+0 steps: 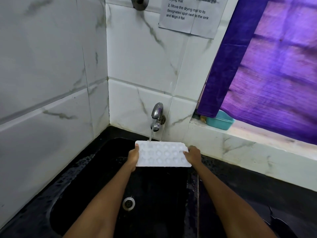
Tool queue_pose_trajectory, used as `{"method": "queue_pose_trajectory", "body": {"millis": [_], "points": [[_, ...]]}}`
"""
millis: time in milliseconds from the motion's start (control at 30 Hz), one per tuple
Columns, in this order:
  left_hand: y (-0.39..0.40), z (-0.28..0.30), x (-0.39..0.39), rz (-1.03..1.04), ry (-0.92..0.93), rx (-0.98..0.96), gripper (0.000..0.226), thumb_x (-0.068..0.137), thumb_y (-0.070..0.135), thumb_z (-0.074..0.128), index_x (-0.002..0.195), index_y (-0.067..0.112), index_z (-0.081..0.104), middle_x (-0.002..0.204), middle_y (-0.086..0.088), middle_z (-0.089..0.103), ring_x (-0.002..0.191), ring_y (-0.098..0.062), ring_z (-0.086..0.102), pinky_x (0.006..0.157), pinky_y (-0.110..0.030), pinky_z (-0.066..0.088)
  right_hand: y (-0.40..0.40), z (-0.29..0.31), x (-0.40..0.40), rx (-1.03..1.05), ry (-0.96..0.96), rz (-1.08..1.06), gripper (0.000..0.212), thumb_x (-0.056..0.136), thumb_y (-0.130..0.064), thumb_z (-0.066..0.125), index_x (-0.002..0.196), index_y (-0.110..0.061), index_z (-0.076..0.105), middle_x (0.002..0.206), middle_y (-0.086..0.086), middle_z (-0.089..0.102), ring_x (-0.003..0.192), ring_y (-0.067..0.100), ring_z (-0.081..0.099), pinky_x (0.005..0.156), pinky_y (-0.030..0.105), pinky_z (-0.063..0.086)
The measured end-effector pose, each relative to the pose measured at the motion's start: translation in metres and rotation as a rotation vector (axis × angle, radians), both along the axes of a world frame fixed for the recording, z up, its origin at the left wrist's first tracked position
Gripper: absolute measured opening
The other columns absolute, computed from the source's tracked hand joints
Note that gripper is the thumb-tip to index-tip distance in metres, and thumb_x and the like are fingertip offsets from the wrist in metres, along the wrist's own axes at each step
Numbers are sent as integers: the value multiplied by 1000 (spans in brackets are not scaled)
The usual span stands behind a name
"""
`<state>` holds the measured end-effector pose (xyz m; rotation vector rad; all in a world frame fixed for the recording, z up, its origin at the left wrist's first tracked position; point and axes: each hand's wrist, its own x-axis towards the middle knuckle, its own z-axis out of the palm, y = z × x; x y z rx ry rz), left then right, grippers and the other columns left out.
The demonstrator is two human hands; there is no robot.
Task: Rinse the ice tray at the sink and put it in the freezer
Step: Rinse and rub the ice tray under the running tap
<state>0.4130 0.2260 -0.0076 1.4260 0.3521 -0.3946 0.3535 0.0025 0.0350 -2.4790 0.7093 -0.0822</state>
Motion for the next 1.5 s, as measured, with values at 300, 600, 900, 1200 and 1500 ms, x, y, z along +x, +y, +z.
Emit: {"method": "queue_pose_trajectory", "body": {"millis": [300,600,900,1200,1500], "points": [[-34,8,19,193,-70,73,54,102,33,36,113,-14,59,120,-29,61,111,-40,59,91,-41,48,58,7,14,-520,-137,419,56,85,-1,48,137,-22,42,157,17,8,146,32,-3,113,60,-9],[-34,14,18,203,-59,-30,47,99,36,41,63,10,56,65,-4,57,64,-25,59,56,-29,48,119,-2,28,-532,-22,556,35,97,-31,39,126,-17,52,156,22,5,143,39,-18,109,67,-9],[-28,12,18,194,-100,118,54,98,37,42,97,-12,66,89,-23,66,92,-36,67,77,-36,53,116,14,28,-602,55,615,36,96,-41,36,122,-26,56,154,23,7,144,36,-17,105,74,-6],[-14,12,8,196,-136,200,53,99,36,42,100,-11,66,104,-26,69,94,-36,67,82,-35,53,129,13,29,-555,133,670,41,93,-48,42,126,-28,56,155,24,0,141,38,-25,104,72,-10],[-5,16,-1,192,-150,245,55,100,36,42,98,-14,66,104,-29,68,99,-40,65,87,-41,53,128,12,22,-485,190,732,55,86,-55,52,137,-39,40,155,24,-2,140,39,-27,105,71,-10]]}}
